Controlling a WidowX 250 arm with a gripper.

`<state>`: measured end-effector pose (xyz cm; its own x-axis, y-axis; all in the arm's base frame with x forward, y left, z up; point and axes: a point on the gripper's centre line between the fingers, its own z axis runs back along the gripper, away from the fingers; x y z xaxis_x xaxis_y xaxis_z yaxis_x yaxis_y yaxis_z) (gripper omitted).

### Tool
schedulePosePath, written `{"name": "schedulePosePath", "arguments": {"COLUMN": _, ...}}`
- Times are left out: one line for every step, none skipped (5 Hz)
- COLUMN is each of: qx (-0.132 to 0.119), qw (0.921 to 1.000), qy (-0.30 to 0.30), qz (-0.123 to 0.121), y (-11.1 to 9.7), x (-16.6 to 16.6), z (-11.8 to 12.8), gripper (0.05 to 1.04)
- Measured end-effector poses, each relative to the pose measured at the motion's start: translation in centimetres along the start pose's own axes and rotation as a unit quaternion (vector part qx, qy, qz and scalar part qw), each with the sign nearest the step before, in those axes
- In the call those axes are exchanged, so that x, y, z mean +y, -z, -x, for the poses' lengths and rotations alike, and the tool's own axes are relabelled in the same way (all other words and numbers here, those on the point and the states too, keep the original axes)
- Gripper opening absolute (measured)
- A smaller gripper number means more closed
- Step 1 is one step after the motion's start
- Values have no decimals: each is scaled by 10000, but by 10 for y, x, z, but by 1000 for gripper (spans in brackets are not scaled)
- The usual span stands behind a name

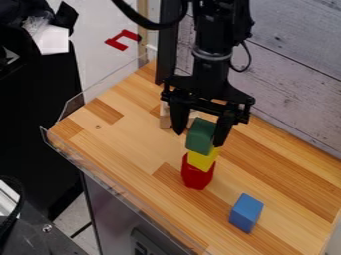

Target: Move the green cube from the yellow cube to the blue cube

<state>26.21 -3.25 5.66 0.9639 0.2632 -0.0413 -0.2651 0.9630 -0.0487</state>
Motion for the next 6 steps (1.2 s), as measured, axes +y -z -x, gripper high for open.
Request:
{"name": "schedulePosePath", "arguments": {"qx": -37, "qw": 10000, "qy": -47, "qz": 11, "y": 1, "x": 0, "z": -1, "gripper": 557}}
{"name": "schedulePosePath", "arguments": {"qx": -41, "qw": 10000, "qy": -9, "qz": 12, "y": 1, "x": -3, "z": 0, "gripper": 557}}
{"name": "schedulePosePath", "arguments": {"qx": -214, "qw": 9998, "qy": -29, "qz": -54, "y": -9, "x": -5, "z": 1, "gripper": 557}}
{"name": "schedulePosePath", "arguments": {"qx": -514, "qw": 9985, "qy": 152, "qz": -98, "y": -24, "x": -19, "z": 5, "gripper": 557}}
{"name": "schedulePosePath", "arguments": {"qx": -385, "qw": 9982, "qy": 439, "qz": -152, "y": -17, "x": -40, "z": 7, "gripper": 557}}
{"name": "schedulePosePath", "arguments": {"qx": -62, "qw": 9980, "qy": 607, "qz": -181, "y": 3, "x": -54, "z": 14, "gripper": 557}}
